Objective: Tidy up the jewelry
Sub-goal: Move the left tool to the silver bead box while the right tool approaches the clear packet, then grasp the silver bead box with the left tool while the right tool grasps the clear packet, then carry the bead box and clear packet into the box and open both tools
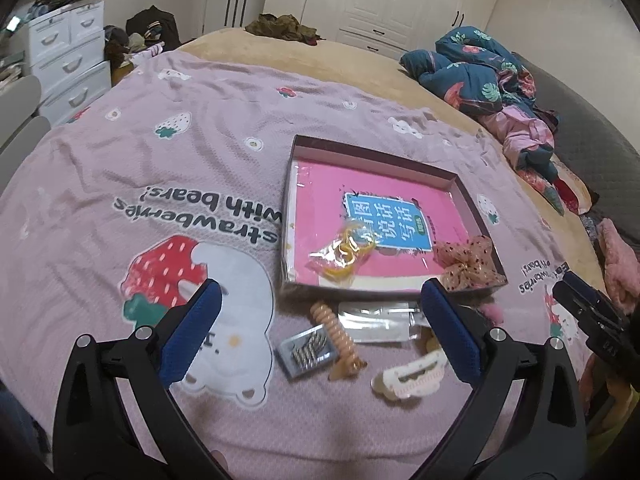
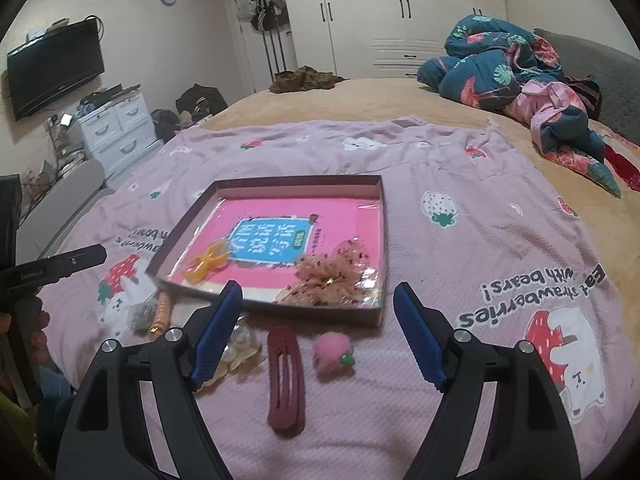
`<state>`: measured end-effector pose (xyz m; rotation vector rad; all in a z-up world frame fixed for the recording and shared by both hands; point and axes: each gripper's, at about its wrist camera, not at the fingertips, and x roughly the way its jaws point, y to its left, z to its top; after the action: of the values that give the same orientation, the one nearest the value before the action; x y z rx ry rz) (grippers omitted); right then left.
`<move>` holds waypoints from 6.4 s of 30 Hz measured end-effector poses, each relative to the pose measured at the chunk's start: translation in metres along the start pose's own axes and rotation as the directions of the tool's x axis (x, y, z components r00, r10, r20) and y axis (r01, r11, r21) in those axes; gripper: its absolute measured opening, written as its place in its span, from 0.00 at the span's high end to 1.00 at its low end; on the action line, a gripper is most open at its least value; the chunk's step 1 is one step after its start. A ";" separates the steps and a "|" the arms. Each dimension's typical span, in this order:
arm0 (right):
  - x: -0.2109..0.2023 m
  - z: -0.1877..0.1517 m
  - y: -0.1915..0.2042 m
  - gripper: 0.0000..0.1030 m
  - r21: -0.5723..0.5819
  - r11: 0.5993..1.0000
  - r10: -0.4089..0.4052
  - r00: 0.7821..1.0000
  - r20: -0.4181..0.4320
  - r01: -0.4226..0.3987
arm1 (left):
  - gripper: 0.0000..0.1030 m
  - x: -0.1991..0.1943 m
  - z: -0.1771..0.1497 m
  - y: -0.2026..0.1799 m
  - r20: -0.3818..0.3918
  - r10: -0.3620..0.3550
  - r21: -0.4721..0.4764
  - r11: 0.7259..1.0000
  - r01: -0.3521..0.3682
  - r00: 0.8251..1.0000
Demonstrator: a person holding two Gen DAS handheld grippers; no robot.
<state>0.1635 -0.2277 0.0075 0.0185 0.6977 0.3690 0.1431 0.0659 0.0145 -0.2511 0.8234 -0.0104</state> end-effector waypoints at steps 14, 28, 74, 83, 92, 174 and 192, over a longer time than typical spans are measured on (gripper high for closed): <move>-0.012 -0.027 0.030 0.25 -0.044 0.998 0.054 0.998 -0.030 -0.055 | 0.09 -0.019 -0.031 0.012 0.002 0.016 -0.016 1.000 -0.016 1.000; -0.012 -0.050 0.057 0.25 -0.080 0.990 0.113 0.991 -0.079 -0.119 | 0.09 -0.025 -0.059 0.021 -0.018 0.050 -0.012 0.999 -0.050 0.999; 0.077 -0.033 0.064 0.25 -0.088 0.985 0.133 0.978 -0.162 -0.149 | 0.54 0.074 -0.051 0.023 -0.171 -0.070 -0.067 0.996 0.059 0.983; 0.100 -0.032 0.073 0.36 -0.093 0.982 0.145 0.973 -0.181 -0.164 | 0.57 0.067 -0.053 0.026 -0.161 -0.073 -0.068 0.996 0.063 0.984; 0.104 -0.033 0.070 0.63 -0.094 0.979 0.161 0.972 -0.173 -0.179 | 0.57 0.055 -0.054 0.033 -0.140 -0.058 -0.077 0.996 0.048 0.988; 0.139 0.052 -0.050 0.63 0.023 1.000 0.003 1.000 -0.020 -0.002 | 0.54 0.155 0.026 -0.087 -0.205 -0.096 0.130 0.984 0.124 0.974; 0.137 0.035 -0.042 0.47 0.027 0.999 -0.015 0.998 -0.056 0.016 | 0.45 0.129 0.019 -0.071 -0.170 -0.087 0.093 0.990 0.104 0.982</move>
<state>0.2954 -0.2169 -0.0566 0.0292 0.7582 0.3461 0.2516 -0.0123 -0.0505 -0.1949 0.9727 -0.1653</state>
